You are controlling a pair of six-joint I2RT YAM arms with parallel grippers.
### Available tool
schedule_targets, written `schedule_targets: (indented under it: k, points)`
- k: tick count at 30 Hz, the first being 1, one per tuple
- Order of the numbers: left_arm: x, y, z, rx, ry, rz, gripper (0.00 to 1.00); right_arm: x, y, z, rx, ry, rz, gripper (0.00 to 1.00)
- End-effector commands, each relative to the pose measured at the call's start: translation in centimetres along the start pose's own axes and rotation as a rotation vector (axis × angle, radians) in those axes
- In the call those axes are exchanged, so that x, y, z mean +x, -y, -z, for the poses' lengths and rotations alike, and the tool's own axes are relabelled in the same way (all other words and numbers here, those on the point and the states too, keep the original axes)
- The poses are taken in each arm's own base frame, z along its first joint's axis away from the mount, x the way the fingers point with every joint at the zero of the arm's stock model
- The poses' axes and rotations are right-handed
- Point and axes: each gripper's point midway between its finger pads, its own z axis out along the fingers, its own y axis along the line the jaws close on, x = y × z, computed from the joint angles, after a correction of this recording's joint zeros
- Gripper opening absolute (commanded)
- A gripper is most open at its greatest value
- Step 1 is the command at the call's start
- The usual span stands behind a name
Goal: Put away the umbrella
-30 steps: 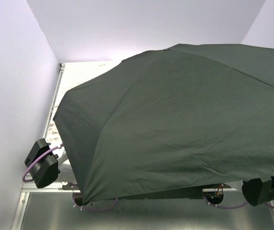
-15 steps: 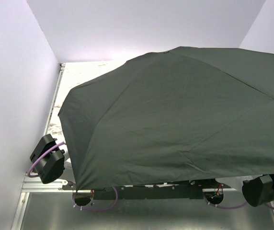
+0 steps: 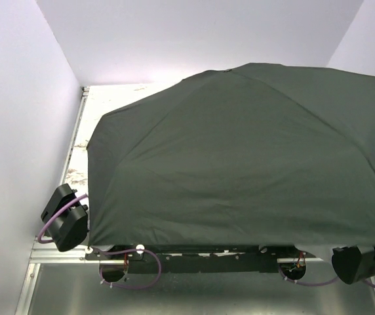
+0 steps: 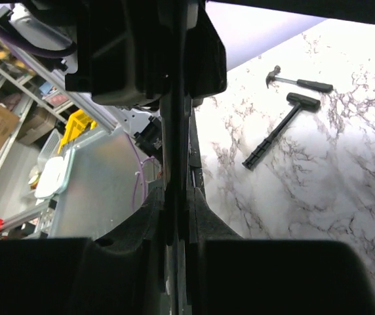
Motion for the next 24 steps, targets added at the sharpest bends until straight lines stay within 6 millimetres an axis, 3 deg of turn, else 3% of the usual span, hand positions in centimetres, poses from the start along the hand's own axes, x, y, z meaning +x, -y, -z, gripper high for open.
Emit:
schedule_targets:
  k: [1, 5, 8, 13, 18, 22, 24]
  points:
    - [-3.5, 1.4, -1.0, -0.004, 0.115, -0.002, 0.0, -1.2, -0.3, 0.2, 0.045, 0.016, 0.089, 0.01]
    - [-4.5, 0.0, -0.8, -0.134, 0.172, -0.013, 0.0, -1.2, 1.4, 0.5, 0.149, 0.013, 0.113, 0.12]
    - [-5.1, -0.9, -0.6, -0.245, 0.206, -0.034, 0.0, -1.6, 3.2, 0.8, 0.247, 0.015, 0.141, 0.34]
    - [-5.5, -3.1, -0.5, -0.453, 0.268, -0.095, 0.0, -1.8, 6.1, 1.2, 0.387, -0.011, 0.177, 0.45]
    - [-5.7, -3.1, -1.4, -0.5, 0.302, -0.158, 0.0, -1.0, 7.4, 0.7, 0.418, -0.036, 0.179, 0.43]
    - [-5.4, -2.6, -2.1, -0.494, 0.298, -0.192, 0.0, -1.0, 8.1, 0.7, 0.451, -0.04, 0.179, 0.27]
    - [-5.1, -2.4, -2.3, -0.478, 0.285, -0.19, 0.0, -1.2, 7.8, 0.4, 0.425, -0.033, 0.172, 0.11]
